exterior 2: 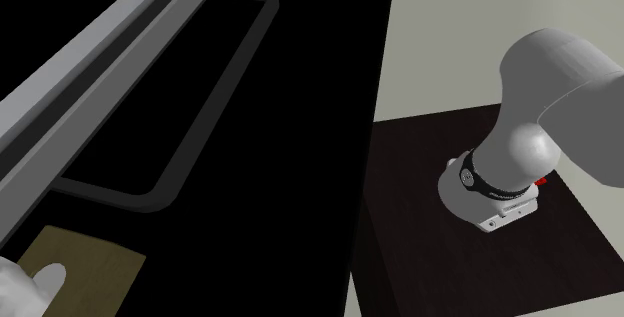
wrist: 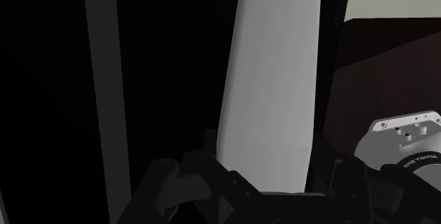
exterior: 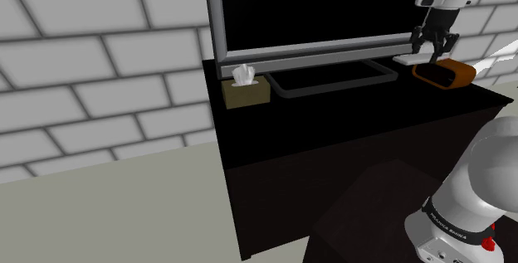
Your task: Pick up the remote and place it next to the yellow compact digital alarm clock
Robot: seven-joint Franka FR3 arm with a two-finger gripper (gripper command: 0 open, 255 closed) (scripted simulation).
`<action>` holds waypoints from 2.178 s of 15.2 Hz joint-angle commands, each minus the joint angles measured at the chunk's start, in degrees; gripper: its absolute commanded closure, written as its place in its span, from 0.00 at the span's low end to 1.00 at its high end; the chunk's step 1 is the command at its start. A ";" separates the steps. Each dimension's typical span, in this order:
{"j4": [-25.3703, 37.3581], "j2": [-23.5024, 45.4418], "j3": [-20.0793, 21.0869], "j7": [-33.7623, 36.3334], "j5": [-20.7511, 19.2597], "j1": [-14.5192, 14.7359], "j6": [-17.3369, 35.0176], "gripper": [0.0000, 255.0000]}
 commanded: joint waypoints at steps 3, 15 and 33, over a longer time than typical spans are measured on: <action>2.63 1.00 -4.94 -5.86 -1.04 -0.67 -0.22 1.00; -2.51 2.37 -10.56 -8.72 -2.35 -0.64 7.30 1.00; -12.10 7.84 -18.96 -10.14 -1.90 2.59 22.29 1.00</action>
